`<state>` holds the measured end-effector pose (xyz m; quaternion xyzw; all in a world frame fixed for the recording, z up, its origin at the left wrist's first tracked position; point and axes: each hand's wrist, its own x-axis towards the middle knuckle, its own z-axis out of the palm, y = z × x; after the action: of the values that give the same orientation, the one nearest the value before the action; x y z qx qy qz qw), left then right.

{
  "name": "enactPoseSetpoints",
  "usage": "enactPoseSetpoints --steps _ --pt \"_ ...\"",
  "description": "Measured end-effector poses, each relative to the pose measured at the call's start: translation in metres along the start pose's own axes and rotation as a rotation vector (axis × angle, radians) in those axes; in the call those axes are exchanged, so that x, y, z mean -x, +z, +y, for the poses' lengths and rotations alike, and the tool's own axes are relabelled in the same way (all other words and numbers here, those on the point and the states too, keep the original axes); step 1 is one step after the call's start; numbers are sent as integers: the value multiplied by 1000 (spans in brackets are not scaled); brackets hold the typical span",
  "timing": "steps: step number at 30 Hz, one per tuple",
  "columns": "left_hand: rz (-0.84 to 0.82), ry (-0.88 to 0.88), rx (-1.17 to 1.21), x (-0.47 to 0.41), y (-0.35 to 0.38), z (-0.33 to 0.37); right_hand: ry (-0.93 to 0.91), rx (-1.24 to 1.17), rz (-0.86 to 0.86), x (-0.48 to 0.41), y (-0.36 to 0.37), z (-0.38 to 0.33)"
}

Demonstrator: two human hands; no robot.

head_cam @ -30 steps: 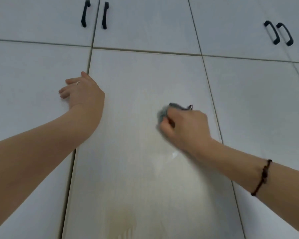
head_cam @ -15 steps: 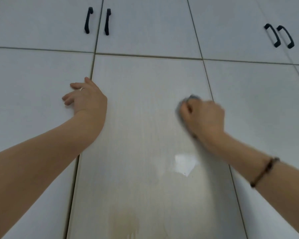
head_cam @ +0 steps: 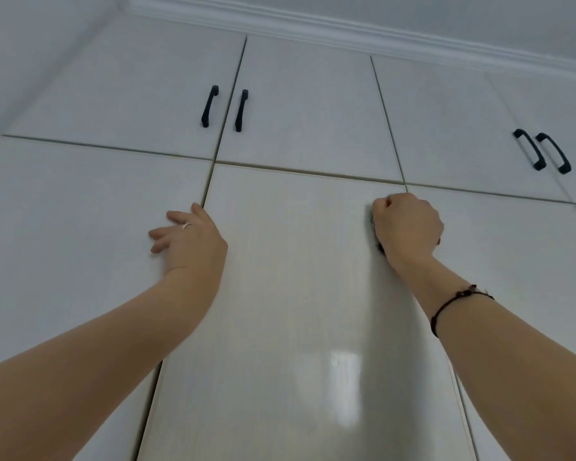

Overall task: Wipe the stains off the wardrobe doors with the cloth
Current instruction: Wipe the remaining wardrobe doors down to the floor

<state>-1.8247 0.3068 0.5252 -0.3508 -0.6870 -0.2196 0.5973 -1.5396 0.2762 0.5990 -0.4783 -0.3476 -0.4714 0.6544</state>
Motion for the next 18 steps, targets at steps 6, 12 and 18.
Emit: enactPoseSetpoints --steps 6,12,18 --pt "62 76 248 16 -2 -22 -632 -178 -159 163 -20 -76" --pt "112 355 545 63 46 -54 -748 -135 -96 157 -24 -51" --pt "95 457 886 74 78 -86 -155 -110 -101 94 10 -130"
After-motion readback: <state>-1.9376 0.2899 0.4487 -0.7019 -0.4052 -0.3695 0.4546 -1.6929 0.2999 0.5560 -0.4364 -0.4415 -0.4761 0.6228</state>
